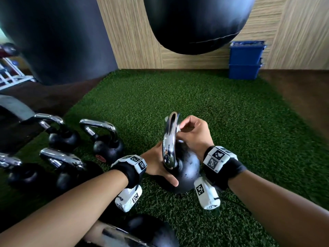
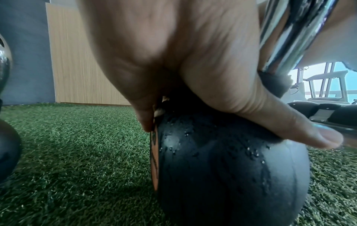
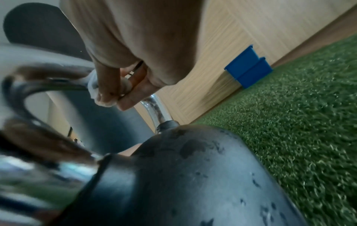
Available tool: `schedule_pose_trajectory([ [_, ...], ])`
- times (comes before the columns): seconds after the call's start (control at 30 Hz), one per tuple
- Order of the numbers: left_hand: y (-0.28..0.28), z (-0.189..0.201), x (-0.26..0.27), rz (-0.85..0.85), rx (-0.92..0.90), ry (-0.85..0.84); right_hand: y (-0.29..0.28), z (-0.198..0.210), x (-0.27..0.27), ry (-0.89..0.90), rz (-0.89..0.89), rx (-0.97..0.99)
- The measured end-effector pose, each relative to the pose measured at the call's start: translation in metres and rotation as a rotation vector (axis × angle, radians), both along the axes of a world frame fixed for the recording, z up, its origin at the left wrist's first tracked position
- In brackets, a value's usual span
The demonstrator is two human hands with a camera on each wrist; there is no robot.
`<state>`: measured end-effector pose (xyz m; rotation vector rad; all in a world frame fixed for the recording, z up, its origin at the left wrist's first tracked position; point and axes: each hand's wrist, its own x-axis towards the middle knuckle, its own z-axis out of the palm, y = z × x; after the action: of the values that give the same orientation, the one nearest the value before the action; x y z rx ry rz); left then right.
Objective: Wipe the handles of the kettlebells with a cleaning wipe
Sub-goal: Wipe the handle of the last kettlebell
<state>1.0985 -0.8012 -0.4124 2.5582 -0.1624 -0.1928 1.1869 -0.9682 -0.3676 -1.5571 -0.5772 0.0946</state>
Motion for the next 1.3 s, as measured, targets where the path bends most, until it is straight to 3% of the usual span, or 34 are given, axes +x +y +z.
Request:
schedule_pose_trajectory([
  [0.1,-0.001,0.004,0.000,-0.036,-0.025,-0.028,0.002,0.002,0.006,-0.076,-0.125,-0.105],
  [0.37,-0.005,0.005,-0.002,0.012,0.054,0.058,0.009,-0.001,0.012,-0.288,-0.209,-0.212],
  [0.7,0.001,-0.006,0.003,-0.036,0.014,0.001,0.030,-0.003,0.031,-0.104,-0.358,-0.376],
  [0.97,-0.002,0.006,0.001,0.009,0.129,0.101,0.035,0.007,0.021,0.129,-0.204,-0.609],
  [1.1,0.002,0.027,0.000,-0.015,0.186,0.216,0.024,0.019,0.008,0.050,-0.149,-0.831],
  [1.2,0.015,0.059,0.007,-0.017,0.351,0.352,0.006,0.033,-0.007,-0.030,-0.175,-0.756],
  [1.23,0.020,0.070,0.011,0.018,0.393,0.335,-0.001,0.038,-0.012,0.023,-0.134,-0.676],
  [1.3,0.028,0.095,0.019,0.183,0.399,0.136,-0.011,0.051,-0.029,0.278,0.036,-0.472],
])
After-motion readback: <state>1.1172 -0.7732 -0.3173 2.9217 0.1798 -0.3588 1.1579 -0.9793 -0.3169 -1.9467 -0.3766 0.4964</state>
